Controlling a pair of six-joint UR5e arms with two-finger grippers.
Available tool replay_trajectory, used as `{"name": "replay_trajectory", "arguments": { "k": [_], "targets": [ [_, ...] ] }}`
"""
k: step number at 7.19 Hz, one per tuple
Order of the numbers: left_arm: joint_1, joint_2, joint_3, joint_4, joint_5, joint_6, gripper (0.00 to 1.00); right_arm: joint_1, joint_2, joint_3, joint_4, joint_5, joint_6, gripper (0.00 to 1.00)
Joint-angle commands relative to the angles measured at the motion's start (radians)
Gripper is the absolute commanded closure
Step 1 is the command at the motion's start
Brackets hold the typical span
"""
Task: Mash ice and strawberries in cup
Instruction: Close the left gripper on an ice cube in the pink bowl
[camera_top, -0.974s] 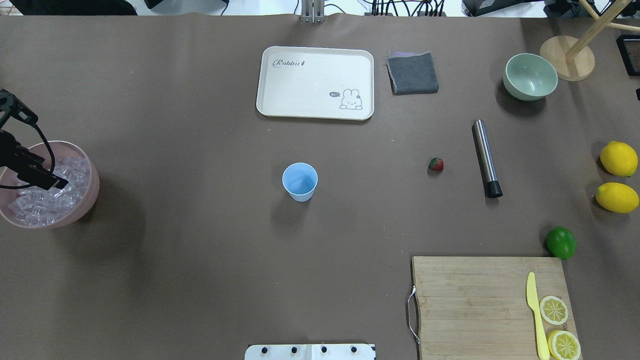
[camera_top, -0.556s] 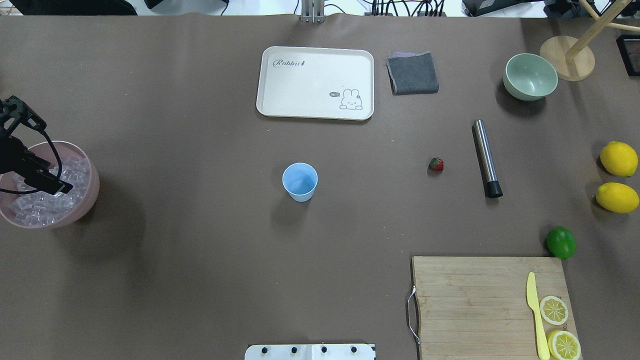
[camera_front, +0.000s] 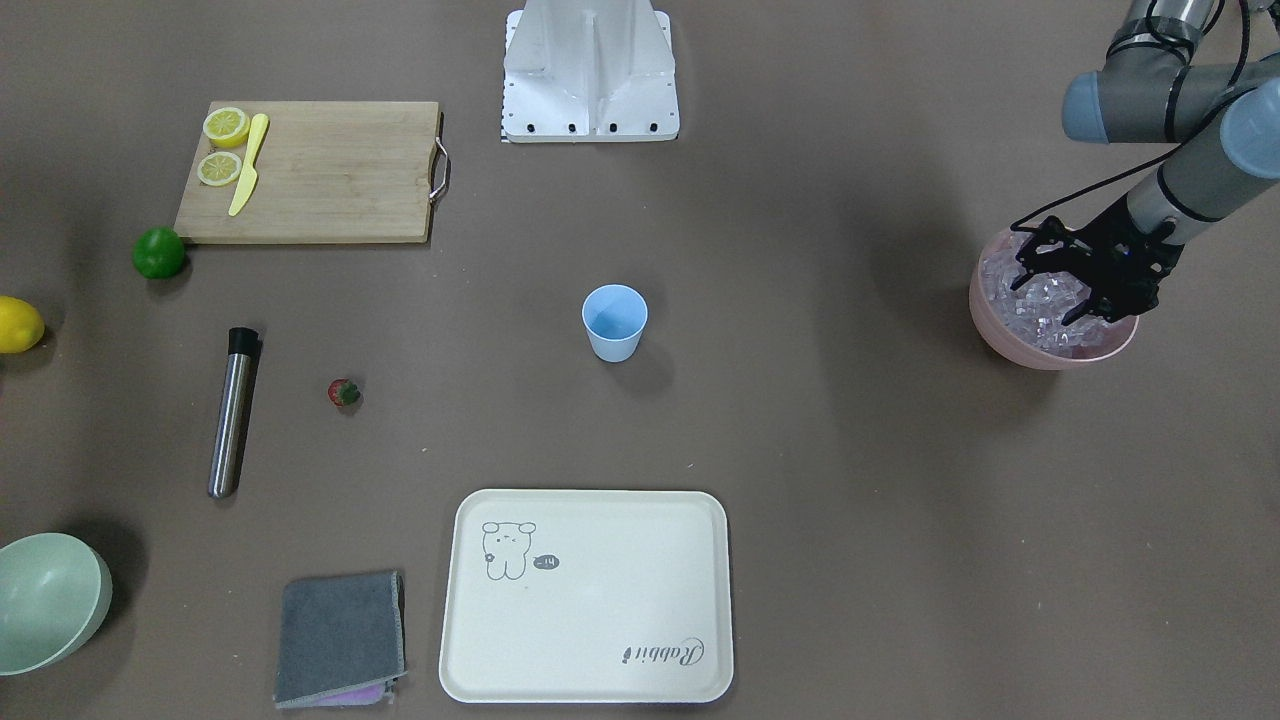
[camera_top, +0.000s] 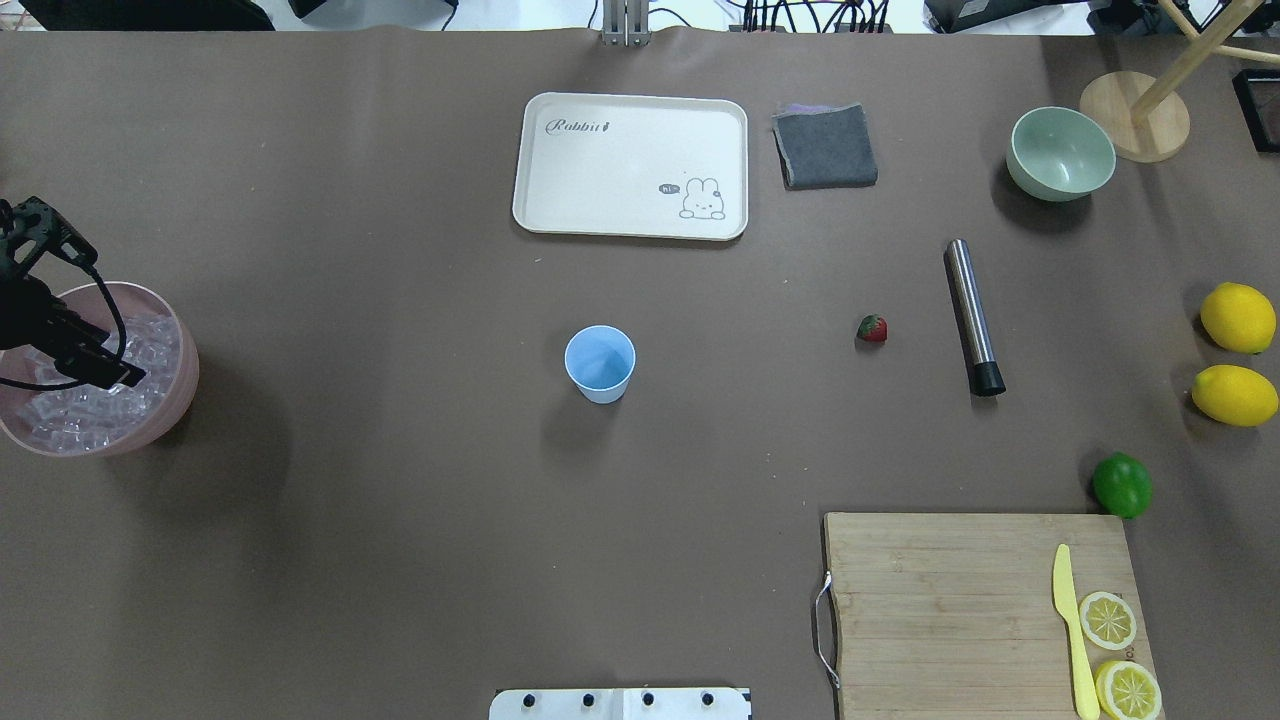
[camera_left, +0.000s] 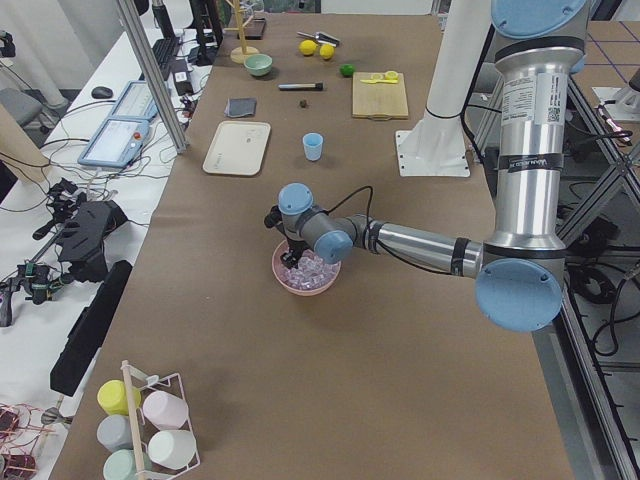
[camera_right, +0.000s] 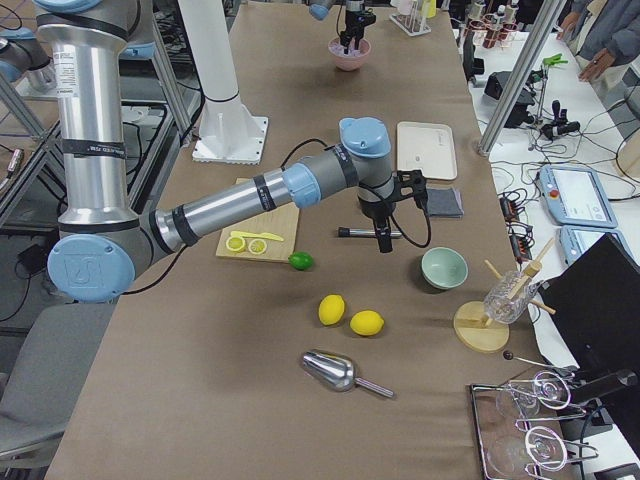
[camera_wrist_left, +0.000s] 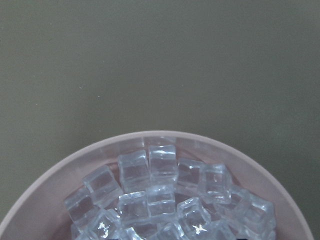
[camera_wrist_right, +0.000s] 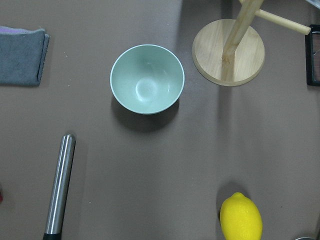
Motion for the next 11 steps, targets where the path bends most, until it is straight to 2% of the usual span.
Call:
{"name": "replay_trajectory", "arguments": {
  "k": [1, 11],
  "targets": [
    [0.0, 0.001, 0.001, 0.0, 0.028, 0.001, 0.29, 0.005, 0.01, 0.0, -0.003, 0.0, -0.001, 0.0],
    [0.002, 0.004, -0.002, 0.0, 0.033, 0.0, 0.29, -0.005, 0.007, 0.009, -0.001, 0.02, 0.001, 0.0]
  ]
}}
